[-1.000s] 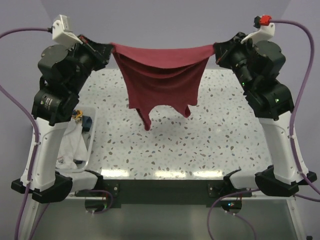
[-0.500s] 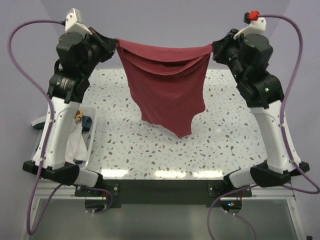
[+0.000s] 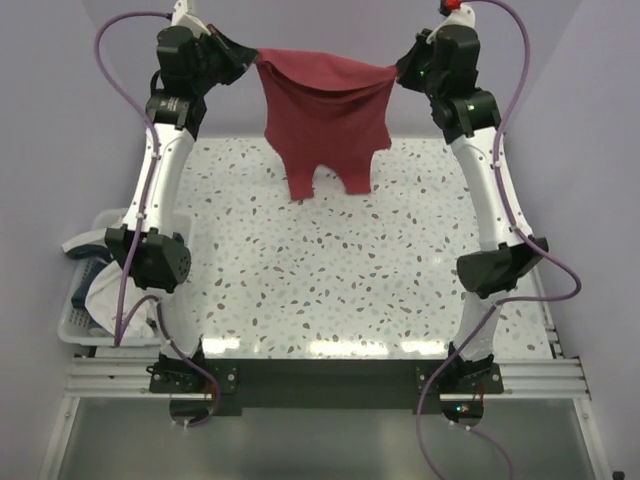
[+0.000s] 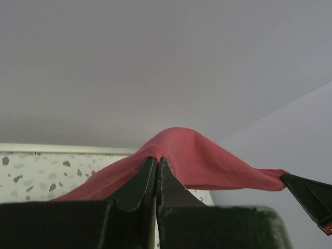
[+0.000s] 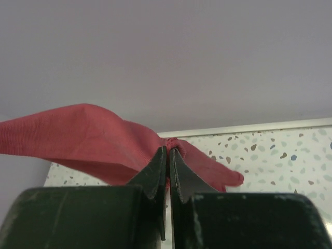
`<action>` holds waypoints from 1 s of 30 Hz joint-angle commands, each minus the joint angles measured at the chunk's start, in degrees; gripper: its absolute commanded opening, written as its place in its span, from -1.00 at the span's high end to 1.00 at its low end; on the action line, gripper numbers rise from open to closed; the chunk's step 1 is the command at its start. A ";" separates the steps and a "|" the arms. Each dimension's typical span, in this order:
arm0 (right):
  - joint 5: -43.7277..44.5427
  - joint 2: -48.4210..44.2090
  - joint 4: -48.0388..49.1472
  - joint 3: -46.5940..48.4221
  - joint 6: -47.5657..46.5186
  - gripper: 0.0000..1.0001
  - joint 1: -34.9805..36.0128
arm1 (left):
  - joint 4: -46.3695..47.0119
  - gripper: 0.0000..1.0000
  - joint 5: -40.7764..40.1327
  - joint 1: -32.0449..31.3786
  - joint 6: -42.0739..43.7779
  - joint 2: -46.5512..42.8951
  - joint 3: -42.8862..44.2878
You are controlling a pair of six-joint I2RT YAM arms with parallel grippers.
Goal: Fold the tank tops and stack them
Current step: Flatten the tank top out
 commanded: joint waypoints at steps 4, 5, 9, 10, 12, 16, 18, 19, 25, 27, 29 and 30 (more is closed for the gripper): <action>-0.19 -18.86 9.26 -22.20 1.78 1.00 -0.65 | 12.99 1.00 4.94 2.21 0.32 -20.22 -22.57; 0.34 -20.53 9.45 -25.84 2.13 1.00 -0.65 | 14.99 1.00 5.64 2.21 0.06 -21.99 -26.64; 0.26 -28.70 10.07 -45.44 5.02 1.00 -0.65 | 19.13 1.00 7.40 2.12 -0.82 -30.34 -47.90; -1.31 -30.90 9.98 -53.31 5.64 1.00 -0.65 | 20.36 1.00 7.84 2.12 -1.17 -33.23 -57.00; -2.82 -33.28 9.80 -61.34 8.01 1.00 -0.65 | 20.90 1.00 8.54 2.12 -1.35 -35.80 -66.10; -5.98 -39.95 10.68 -83.82 10.65 0.87 -0.65 | 24.59 0.88 9.96 0.90 -2.67 -42.83 -91.77; -7.30 -41.37 10.85 -89.31 11.88 0.55 -0.65 | 24.94 0.71 9.69 -0.07 -2.49 -45.47 -98.72; -7.48 -41.73 10.86 -92.81 11.80 0.19 -0.65 | 24.60 0.36 9.77 -0.43 -2.40 -47.65 -103.54; -6.17 -47.78 6.47 -95.49 11.10 -0.38 -0.56 | 16.43 -0.27 6.71 -0.52 -0.65 -55.66 -105.62; -4.85 -50.07 5.85 -95.14 10.66 -0.38 -0.47 | 14.14 -0.27 5.56 -0.60 0.23 -55.50 -102.03; -2.83 -50.26 6.98 -94.96 10.31 -0.36 -0.03 | 13.43 -0.27 3.81 -0.60 1.54 -52.96 -99.73; -3.00 -48.77 7.60 -94.70 10.22 -0.33 -0.12 | 13.17 -0.22 2.93 -0.60 1.99 -51.56 -97.19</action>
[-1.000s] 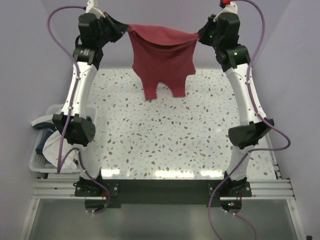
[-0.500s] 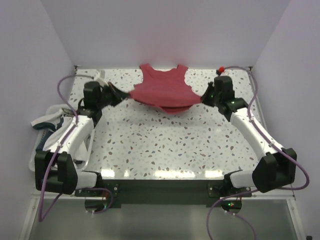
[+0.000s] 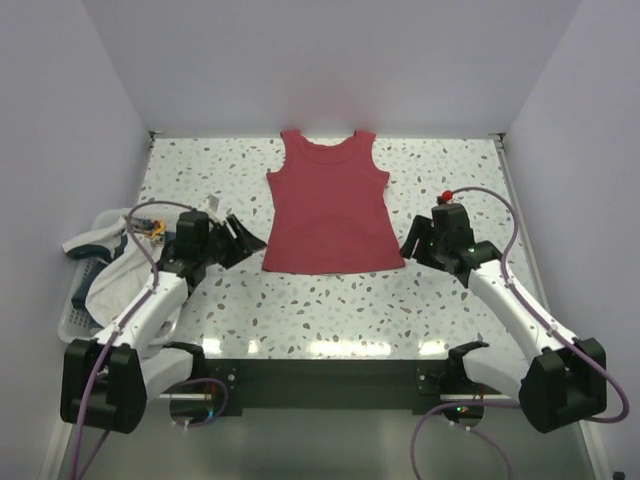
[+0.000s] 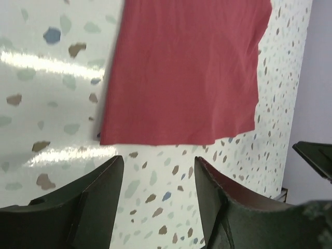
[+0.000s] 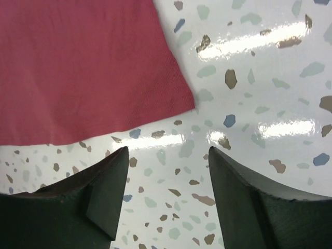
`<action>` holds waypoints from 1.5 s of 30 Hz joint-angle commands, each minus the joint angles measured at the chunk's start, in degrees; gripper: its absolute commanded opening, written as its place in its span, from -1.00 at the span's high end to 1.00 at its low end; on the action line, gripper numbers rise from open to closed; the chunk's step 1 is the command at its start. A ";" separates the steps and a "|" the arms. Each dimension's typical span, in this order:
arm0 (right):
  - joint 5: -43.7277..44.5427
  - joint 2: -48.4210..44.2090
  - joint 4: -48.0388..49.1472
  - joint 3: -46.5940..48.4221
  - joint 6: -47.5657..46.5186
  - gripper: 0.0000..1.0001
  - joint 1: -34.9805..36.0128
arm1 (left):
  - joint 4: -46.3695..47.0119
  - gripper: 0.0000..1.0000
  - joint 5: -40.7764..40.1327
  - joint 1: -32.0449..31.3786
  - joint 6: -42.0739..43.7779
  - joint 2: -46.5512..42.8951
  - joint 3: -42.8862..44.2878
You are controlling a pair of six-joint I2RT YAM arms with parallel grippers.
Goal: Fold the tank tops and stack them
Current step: Flatten the tank top out
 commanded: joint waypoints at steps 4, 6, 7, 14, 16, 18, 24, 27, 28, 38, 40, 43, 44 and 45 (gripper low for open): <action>2.99 8.55 7.26 4.93 -0.03 -0.17 1.74 | 0.77 -0.05 -6.50 -0.50 4.87 14.64 12.51; 3.96 11.83 8.86 6.34 -0.30 -0.14 1.75 | 1.84 -0.01 -7.02 -1.63 5.74 21.12 16.97; 3.44 14.54 11.13 7.22 -0.30 -0.06 1.83 | 1.83 0.03 -7.46 -3.29 5.83 22.99 18.31; 1.58 25.01 15.89 11.01 2.34 0.44 4.11 | 5.26 0.21 -9.22 -8.75 4.34 32.41 21.66; 1.94 26.51 16.95 10.05 2.87 0.47 4.29 | 4.65 0.28 -11.58 -9.89 3.82 33.03 20.61; 2.73 28.44 17.39 9.17 3.48 0.50 4.29 | 4.30 0.35 -12.99 -10.08 2.59 32.86 18.43; 3.34 31.09 17.66 4.60 5.59 0.53 4.21 | 5.88 0.44 -14.49 -11.39 0.74 31.89 11.92; 5.01 30.39 15.90 2.93 6.47 0.55 4.21 | 5.18 0.51 -15.55 -12.89 0.21 31.54 9.55; 5.28 29.34 14.42 2.23 6.65 0.55 4.12 | 4.65 0.52 -16.07 -13.85 -0.05 31.36 8.93; 9.59 16.96 3.34 -3.58 8.40 0.55 1.48 | -0.36 0.60 -19.24 -19.92 -6.29 24.34 -0.56; 9.76 14.49 0.09 -3.93 8.75 0.55 0.95 | -2.02 0.60 -19.07 -21.85 -6.99 21.44 -1.80; 10.20 9.74 -4.12 -4.46 9.28 0.54 0.60 | -4.04 0.59 -18.89 -24.92 -9.62 17.13 -4.08; 10.11 8.43 -5.01 -4.63 9.54 0.54 0.52 | -4.31 0.59 -18.63 -25.54 -10.24 16.25 -5.31; 10.03 6.06 -6.41 -4.90 9.63 0.54 0.43 | -4.58 0.59 -18.36 -26.76 -10.86 14.50 -5.84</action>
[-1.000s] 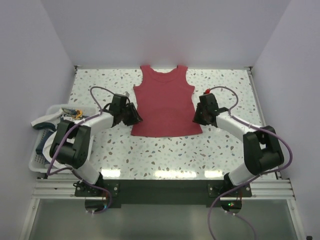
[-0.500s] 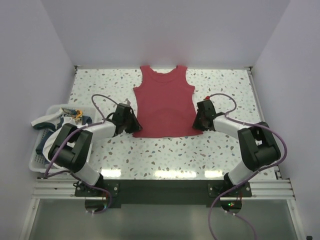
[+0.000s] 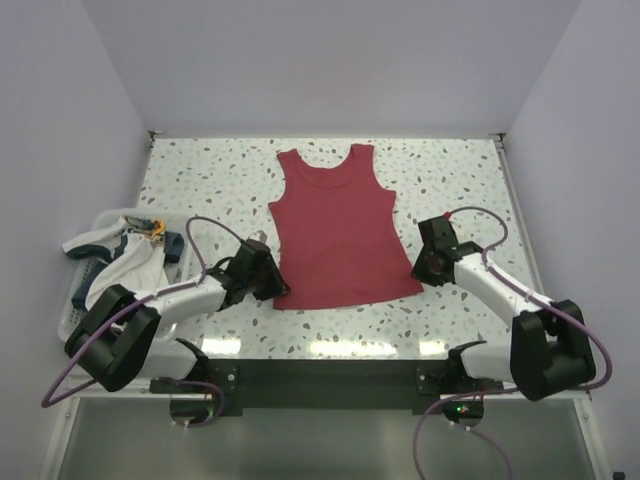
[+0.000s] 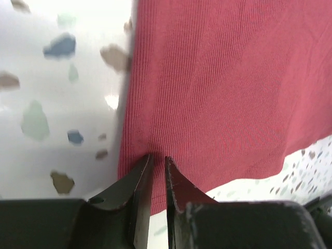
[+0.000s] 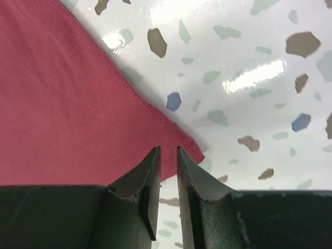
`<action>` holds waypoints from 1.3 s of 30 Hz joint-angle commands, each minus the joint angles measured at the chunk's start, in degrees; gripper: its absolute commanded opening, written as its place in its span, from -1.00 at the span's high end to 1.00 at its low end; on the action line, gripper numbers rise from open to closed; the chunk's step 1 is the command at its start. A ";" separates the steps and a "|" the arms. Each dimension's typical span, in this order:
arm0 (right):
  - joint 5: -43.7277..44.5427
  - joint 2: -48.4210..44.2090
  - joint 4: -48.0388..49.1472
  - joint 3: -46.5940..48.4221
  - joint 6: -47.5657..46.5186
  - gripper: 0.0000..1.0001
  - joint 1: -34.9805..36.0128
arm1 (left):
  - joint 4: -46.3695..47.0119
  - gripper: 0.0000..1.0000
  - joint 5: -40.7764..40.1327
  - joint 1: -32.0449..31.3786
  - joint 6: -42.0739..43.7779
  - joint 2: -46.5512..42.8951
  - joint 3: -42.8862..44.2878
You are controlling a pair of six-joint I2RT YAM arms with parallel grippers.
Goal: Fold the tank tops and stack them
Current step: Flatten the tank top out
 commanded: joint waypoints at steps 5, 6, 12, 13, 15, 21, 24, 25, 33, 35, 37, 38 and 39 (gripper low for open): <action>-2.27 -10.84 -6.83 -1.12 -0.62 0.54 -0.10 | -12.54 0.48 0.47 -3.90 -2.98 -5.53 -3.24; -3.26 -11.37 -6.74 -0.95 -1.06 0.53 0.42 | -13.51 0.44 0.20 -3.90 -2.54 -6.84 -2.18; 4.72 -9.10 -8.14 7.30 3.41 0.47 19.65 | -21.95 0.05 -5.69 2.67 3.43 -10.11 11.44; 5.25 -6.13 -7.97 8.54 4.81 0.47 22.11 | -21.43 0.04 -3.95 5.48 5.87 -9.49 12.94; 7.00 -3.04 -6.74 12.30 5.70 0.45 28.36 | -20.11 0.03 -4.44 12.06 8.09 -6.16 17.59; 7.10 12.16 -2.87 25.67 6.32 0.20 41.37 | -11.34 -0.04 -4.02 17.72 15.12 12.02 29.64; 6.66 20.34 -2.87 33.21 5.18 0.11 46.65 | -8.96 -0.05 -2.88 19.13 17.23 19.23 33.33; 6.92 21.92 -2.95 34.90 4.56 0.11 47.88 | -8.34 -0.04 -1.40 19.30 18.45 20.73 34.65; 8.06 35.02 -4.97 46.60 3.06 0.09 54.92 | -7.19 -0.06 0.81 19.57 20.93 27.07 37.03; 8.59 36.61 -6.02 48.70 2.89 0.09 56.15 | -7.10 -0.02 1.08 19.66 20.84 28.04 37.38; 8.95 38.28 -6.29 49.33 2.80 0.09 56.85 | -6.93 0.03 1.17 19.66 20.49 28.74 37.38; 8.95 38.90 -6.47 50.03 2.80 0.09 57.46 | -6.92 0.06 1.25 19.66 20.40 28.92 37.38; 9.38 39.42 -6.82 50.56 2.71 0.09 57.73 | -6.92 0.07 1.08 19.66 20.23 29.01 37.47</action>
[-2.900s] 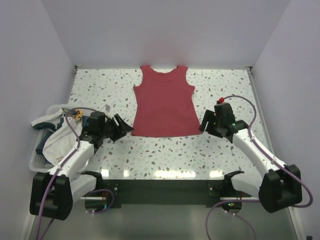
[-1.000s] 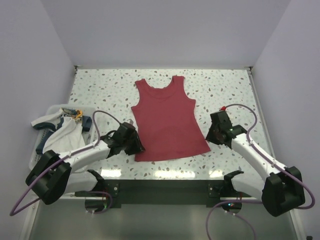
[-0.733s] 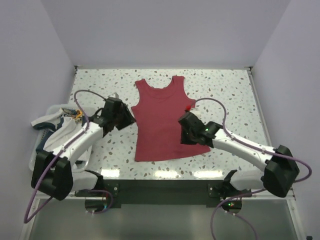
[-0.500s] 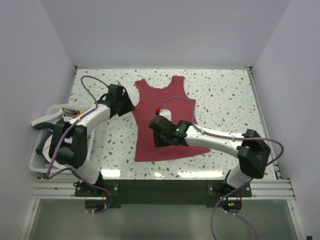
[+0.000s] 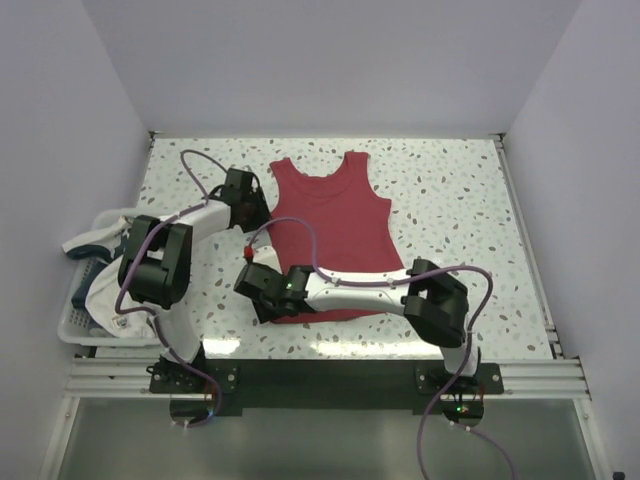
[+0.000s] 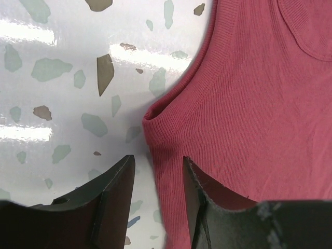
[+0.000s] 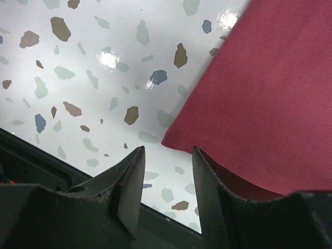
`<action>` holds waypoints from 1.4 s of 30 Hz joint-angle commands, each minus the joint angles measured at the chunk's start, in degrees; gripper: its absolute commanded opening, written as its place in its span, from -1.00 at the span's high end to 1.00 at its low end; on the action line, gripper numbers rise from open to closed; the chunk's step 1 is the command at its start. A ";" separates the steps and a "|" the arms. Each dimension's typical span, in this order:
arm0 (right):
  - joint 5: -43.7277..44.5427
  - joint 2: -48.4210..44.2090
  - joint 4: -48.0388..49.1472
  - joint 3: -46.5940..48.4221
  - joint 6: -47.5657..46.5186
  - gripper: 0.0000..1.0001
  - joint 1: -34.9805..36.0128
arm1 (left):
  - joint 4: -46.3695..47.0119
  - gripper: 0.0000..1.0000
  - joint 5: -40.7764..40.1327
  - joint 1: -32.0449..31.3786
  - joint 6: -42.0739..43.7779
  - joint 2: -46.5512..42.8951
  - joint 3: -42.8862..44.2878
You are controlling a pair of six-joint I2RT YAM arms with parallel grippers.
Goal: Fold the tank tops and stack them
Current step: Flatten the tank top out
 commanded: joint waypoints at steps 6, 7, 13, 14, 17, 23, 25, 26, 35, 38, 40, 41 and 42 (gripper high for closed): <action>3.71 4.76 -3.73 5.06 -0.41 0.09 2.35 | 2.32 0.13 1.03 0.44 0.53 1.84 1.78; 3.71 5.11 -3.81 5.24 -0.33 0.10 2.62 | 2.32 0.14 0.95 0.44 0.44 1.93 1.78; 4.85 7.48 -4.96 6.38 -0.15 0.10 3.23 | 2.67 0.14 1.39 0.44 0.00 2.28 1.69; 5.02 7.66 -5.13 6.64 -0.15 0.12 3.23 | 2.67 0.14 1.48 0.44 0.09 2.28 1.60; 6.16 8.19 -5.48 6.91 -0.41 0.37 3.32 | 2.85 0.14 1.56 0.44 -0.18 2.19 1.52; 7.14 6.88 -4.88 5.08 -1.20 0.74 3.23 | 2.76 0.06 1.12 0.44 -0.26 1.41 0.90; 6.43 4.95 -4.43 3.67 -1.47 0.90 3.23 | 2.59 0.01 1.12 0.44 -0.35 0.53 0.81; 6.43 4.33 -3.99 2.09 -1.55 0.96 3.23 | 2.50 0.00 1.04 0.44 -0.26 0.09 0.81; 0.81 -3.84 -0.22 -5.38 -1.20 1.00 1.30 | 2.76 -0.27 0.68 0.44 -1.32 -3.78 -1.56; 0.19 -5.25 -0.12 -6.27 -1.03 1.00 0.60 | 3.29 -0.28 0.95 0.44 -1.41 -4.22 -2.70; 0.02 -5.35 -0.21 -6.10 -1.03 1.00 0.25 | 3.64 -0.27 1.30 0.44 -1.49 -4.22 -3.14; -0.24 -5.26 -0.21 -5.92 -0.94 1.00 0.25 | 4.07 -0.26 1.39 0.44 -1.75 -4.31 -3.32; -0.33 -5.26 -0.30 -5.75 -0.85 1.00 0.07 | 4.25 -0.19 1.56 0.44 -1.76 -3.96 -3.23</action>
